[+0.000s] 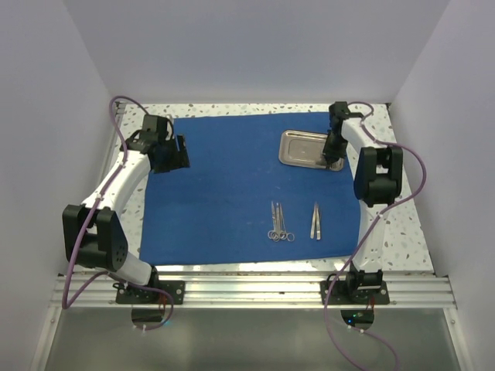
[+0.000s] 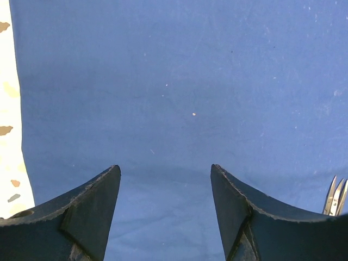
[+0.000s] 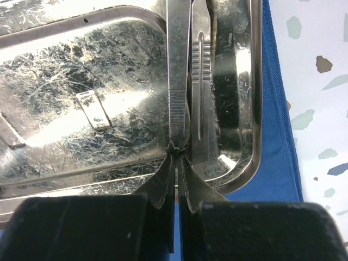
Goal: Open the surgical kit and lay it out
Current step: Pick up the medical item from the container.
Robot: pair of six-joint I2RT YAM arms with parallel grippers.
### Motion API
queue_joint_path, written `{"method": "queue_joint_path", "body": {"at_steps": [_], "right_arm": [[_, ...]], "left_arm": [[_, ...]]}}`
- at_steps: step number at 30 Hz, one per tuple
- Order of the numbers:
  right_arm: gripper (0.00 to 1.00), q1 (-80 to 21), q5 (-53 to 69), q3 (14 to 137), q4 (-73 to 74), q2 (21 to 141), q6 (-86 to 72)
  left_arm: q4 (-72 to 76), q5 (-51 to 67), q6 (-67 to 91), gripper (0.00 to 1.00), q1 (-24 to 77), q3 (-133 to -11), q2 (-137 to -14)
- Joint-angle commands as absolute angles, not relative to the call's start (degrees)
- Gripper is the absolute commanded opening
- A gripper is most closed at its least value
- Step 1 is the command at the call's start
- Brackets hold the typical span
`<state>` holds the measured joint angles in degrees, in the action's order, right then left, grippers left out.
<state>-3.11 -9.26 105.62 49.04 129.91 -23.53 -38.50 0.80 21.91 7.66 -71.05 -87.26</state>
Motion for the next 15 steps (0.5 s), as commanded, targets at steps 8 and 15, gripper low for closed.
{"method": "queue_joint_path", "body": {"at_steps": [8, 15], "right_arm": [[0.0, -3.7, -0.2, 104.8, 47.5, 125.2, -23.8], [0.0, -5.8, 5.1, 106.9, 49.7, 118.8, -23.9]], "left_arm": [[-36.4, 1.6, 24.6, 0.71, 9.0, -72.0, -85.7], [-34.7, 2.3, 24.6, 0.72, 9.0, -70.8, -83.5]]}}
